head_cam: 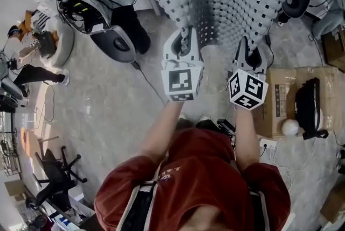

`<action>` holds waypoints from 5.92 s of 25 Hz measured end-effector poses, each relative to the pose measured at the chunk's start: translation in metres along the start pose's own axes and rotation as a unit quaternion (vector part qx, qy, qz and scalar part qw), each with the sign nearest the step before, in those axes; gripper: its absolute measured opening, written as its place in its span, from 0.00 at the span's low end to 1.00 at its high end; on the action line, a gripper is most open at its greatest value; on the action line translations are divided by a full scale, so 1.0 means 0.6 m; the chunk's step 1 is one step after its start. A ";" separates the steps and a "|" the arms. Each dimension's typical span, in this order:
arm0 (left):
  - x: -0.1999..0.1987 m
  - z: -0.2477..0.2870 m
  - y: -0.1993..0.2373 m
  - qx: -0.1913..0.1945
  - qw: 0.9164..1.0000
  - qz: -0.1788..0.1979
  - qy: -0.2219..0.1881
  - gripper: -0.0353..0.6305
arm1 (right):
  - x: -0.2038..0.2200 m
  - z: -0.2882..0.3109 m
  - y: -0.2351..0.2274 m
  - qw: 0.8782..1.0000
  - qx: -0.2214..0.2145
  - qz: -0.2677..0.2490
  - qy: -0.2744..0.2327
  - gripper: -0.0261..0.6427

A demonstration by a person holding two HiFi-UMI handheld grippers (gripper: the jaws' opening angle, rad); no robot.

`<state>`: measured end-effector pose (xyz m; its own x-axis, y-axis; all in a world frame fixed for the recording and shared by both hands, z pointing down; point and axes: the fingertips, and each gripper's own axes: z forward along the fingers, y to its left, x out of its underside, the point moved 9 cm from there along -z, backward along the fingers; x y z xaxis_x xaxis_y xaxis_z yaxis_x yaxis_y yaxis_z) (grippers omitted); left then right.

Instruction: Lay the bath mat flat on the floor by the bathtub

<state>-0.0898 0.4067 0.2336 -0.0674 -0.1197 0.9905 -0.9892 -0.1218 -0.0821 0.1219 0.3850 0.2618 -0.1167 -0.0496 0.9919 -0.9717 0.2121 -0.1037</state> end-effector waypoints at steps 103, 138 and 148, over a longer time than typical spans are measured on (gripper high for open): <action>0.314 0.722 0.043 0.142 0.978 -0.045 0.143 0.13 | 0.247 0.610 -0.202 0.977 0.161 0.009 0.140 0.18; 0.700 0.788 -0.098 0.162 0.921 -0.044 0.350 0.13 | 0.599 0.616 -0.381 0.926 0.172 0.036 0.335 0.18; 0.834 0.776 -0.108 0.156 0.909 -0.046 0.384 0.13 | 0.735 0.616 -0.406 0.917 0.160 0.026 0.365 0.18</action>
<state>0.0011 -0.1040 0.6835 -0.1756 0.6144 0.7692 -0.9184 -0.3837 0.0968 0.2316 -0.0491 0.6974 -0.1099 0.6435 0.7576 -0.9928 -0.1074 -0.0528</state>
